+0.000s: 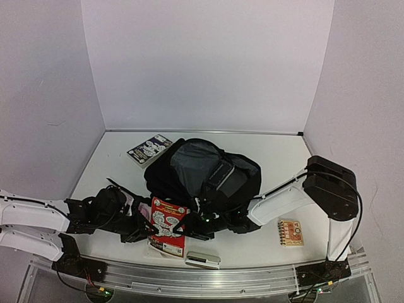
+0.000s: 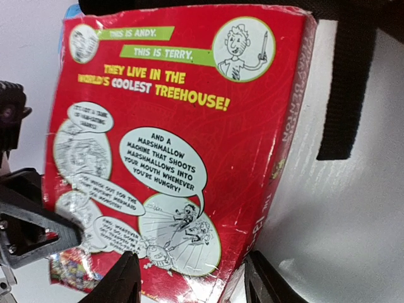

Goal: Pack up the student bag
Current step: Pick up the book from the center of the board.

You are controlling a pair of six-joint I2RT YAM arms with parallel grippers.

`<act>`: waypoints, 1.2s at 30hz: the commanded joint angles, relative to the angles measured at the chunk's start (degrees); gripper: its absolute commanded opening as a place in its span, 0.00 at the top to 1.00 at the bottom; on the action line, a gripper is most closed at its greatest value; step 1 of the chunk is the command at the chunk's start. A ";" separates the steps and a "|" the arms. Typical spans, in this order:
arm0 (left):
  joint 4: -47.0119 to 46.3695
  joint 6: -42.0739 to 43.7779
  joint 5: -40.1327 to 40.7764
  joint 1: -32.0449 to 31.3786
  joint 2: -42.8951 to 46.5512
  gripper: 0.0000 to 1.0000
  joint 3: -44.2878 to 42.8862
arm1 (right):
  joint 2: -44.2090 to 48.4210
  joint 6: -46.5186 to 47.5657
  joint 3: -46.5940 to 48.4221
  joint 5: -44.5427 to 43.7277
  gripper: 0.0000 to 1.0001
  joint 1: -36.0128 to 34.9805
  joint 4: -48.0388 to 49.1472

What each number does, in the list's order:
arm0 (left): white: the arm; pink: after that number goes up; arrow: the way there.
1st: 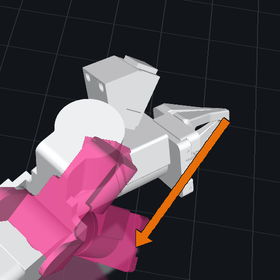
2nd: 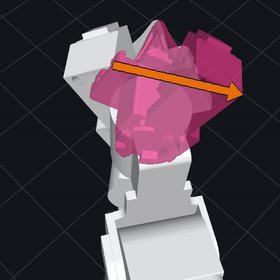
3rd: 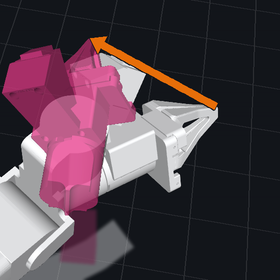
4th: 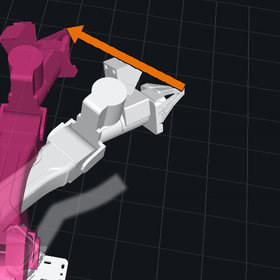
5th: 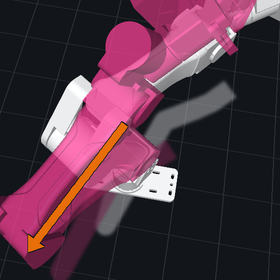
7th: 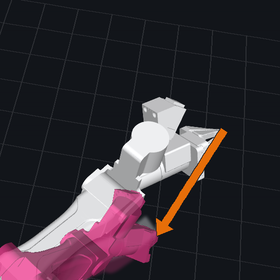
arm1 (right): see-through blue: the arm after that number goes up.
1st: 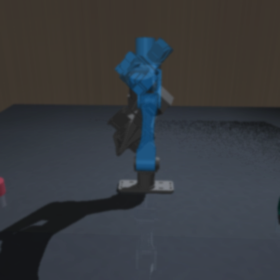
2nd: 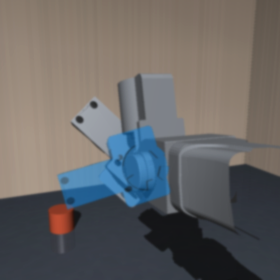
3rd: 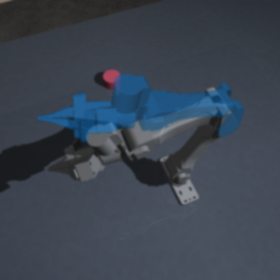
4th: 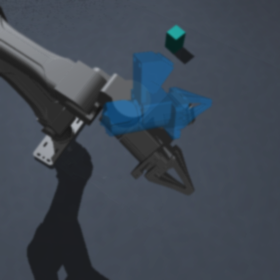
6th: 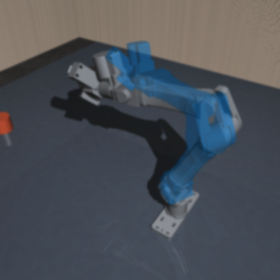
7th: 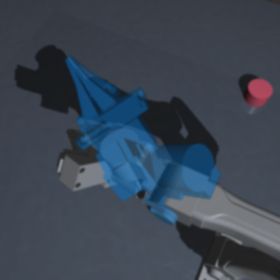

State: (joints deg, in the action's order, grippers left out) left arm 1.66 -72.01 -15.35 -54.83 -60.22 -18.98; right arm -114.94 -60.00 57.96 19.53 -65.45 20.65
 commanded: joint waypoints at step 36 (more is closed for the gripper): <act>9.05 23.21 -0.91 -0.19 16.01 1.00 -22.68 | 25.99 1.68 -7.26 -2.71 0.03 3.55 2.25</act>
State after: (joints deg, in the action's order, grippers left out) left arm 14.37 -56.76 -14.01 -54.87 -43.17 -33.77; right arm -91.85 -58.89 52.53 16.87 -63.48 22.00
